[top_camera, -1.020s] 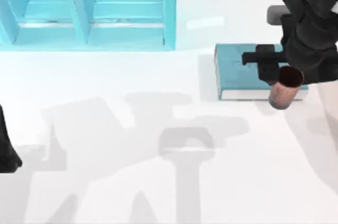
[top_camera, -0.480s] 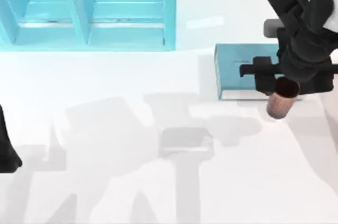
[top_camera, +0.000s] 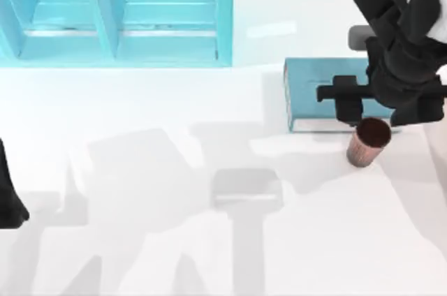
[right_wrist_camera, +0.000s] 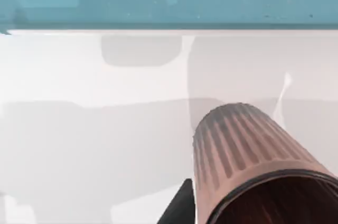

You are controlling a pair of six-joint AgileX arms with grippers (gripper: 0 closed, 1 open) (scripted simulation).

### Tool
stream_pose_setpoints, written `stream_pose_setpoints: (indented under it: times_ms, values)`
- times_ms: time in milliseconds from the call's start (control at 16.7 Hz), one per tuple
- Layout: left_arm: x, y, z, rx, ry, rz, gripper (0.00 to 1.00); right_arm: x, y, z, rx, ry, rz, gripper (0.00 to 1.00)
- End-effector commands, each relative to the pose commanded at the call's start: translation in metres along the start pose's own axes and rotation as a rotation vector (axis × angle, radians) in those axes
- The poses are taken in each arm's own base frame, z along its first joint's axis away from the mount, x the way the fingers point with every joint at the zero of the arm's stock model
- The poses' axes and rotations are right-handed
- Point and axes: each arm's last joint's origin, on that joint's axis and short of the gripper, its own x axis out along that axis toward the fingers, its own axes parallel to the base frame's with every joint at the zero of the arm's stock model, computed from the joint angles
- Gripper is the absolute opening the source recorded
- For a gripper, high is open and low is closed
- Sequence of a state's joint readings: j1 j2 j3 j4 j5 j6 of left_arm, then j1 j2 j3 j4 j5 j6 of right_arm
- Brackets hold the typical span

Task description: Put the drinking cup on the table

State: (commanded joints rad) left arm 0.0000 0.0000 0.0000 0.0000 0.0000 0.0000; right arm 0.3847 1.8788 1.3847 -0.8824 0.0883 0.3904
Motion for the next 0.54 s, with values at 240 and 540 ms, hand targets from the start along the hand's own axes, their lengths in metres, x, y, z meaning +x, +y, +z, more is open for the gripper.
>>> stream_pose_setpoints:
  times_ms: [240,540]
  values:
    - [0.0000,0.0000,0.0000,0.000,0.000,0.000,1.00,0.0000,0.0000,0.0000,0.000,0.000,0.000,1.00]
    - [0.0000,0.0000,0.0000,0.000,0.000,0.000,1.00,0.0000,0.0000,0.0000,0.000,0.000,0.000,1.00]
